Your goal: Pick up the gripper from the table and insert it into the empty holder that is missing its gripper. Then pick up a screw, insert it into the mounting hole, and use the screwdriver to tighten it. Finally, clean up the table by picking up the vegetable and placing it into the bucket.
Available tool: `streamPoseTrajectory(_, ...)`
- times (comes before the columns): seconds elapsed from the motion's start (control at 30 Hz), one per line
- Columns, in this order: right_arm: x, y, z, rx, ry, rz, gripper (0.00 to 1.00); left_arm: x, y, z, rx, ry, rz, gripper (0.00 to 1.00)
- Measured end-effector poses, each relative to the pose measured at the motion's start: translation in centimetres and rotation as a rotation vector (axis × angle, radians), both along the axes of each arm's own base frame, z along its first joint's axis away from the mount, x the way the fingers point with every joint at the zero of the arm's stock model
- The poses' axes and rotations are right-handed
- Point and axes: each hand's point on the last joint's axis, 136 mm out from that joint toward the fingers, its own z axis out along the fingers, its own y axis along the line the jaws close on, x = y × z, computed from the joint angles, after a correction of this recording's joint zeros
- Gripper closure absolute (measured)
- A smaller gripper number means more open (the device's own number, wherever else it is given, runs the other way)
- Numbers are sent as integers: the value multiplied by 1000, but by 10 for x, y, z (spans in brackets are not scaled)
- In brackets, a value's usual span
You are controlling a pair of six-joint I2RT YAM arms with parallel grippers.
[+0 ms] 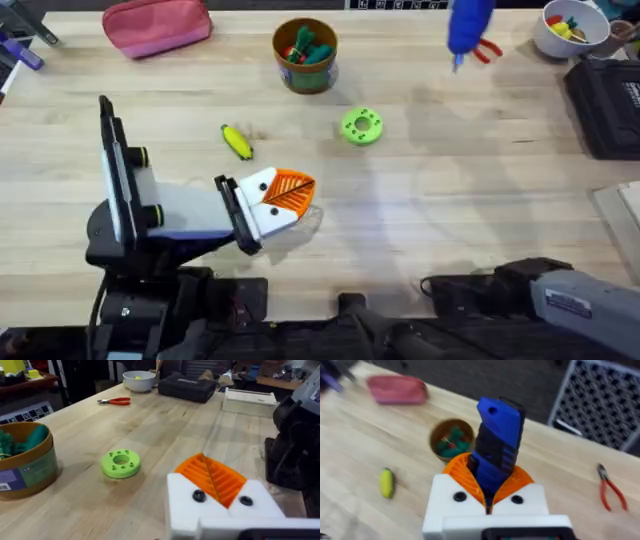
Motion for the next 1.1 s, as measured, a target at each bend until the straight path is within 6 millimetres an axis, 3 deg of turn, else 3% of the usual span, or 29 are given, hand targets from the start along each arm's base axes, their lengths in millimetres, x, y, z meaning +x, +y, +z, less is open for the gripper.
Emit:
streamPoseTrajectory(0.17,-22,35,35,115,-72,68,994,0,0,0,0,1,0,981)
streamPoseTrajectory(0.3,-36,61,49,186,-82,127,994,0,0,0,0,0,0,981)
streamPoseTrajectory(0.57,-61,103,52,264,-30,235,994,0,0,0,0,1,0,981)
streamPoseTrajectory(0.87,-81,140,70,321,-97,358,994,0,0,0,0,0,0,981)
streamPoseTrajectory(1.1,-86,159,54,382,-139,408,994,0,0,0,0,1,0,981)
